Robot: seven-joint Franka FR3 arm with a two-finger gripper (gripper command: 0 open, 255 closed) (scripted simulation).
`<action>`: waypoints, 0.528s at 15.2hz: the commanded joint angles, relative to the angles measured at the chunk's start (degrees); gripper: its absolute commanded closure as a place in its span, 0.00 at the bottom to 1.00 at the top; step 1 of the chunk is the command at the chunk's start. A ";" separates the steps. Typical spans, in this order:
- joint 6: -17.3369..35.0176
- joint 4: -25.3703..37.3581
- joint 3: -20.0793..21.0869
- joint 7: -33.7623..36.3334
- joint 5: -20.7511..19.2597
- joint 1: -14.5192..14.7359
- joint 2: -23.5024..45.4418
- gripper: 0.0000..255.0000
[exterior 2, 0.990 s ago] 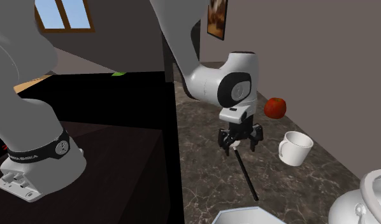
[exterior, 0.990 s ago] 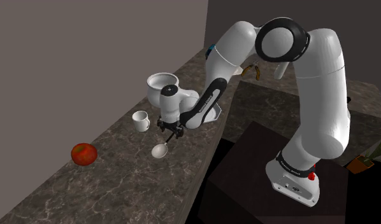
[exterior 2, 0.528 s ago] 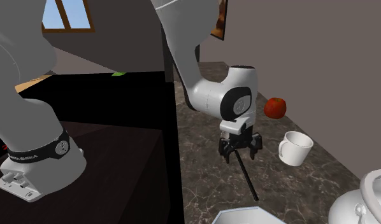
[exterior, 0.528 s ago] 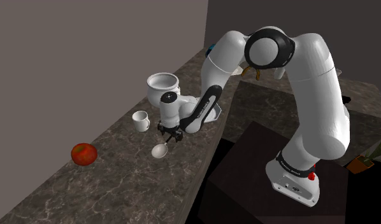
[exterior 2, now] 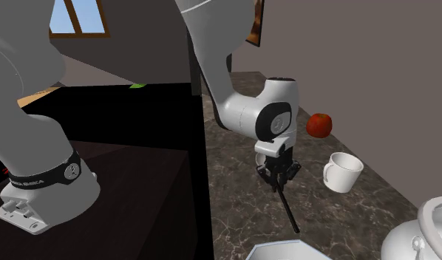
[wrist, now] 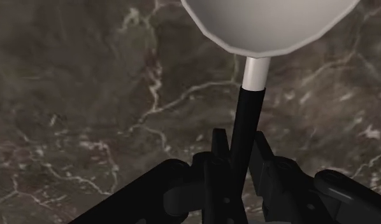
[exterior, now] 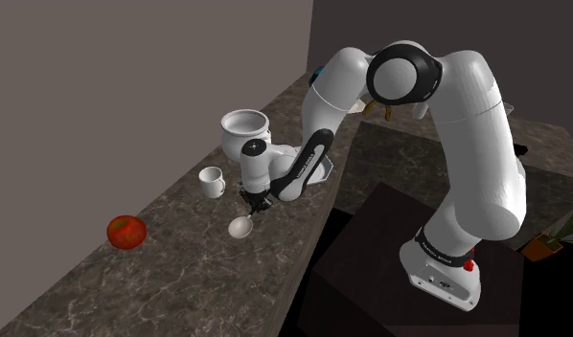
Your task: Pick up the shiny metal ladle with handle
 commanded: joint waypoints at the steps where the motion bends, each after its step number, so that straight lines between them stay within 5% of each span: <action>1: 0.18 0.22 -0.06 0.00 0.00 -0.03 0.17 1.00; 8: -1.44 -1.09 1.53 -1.33 1.43 -1.25 -2.62 1.00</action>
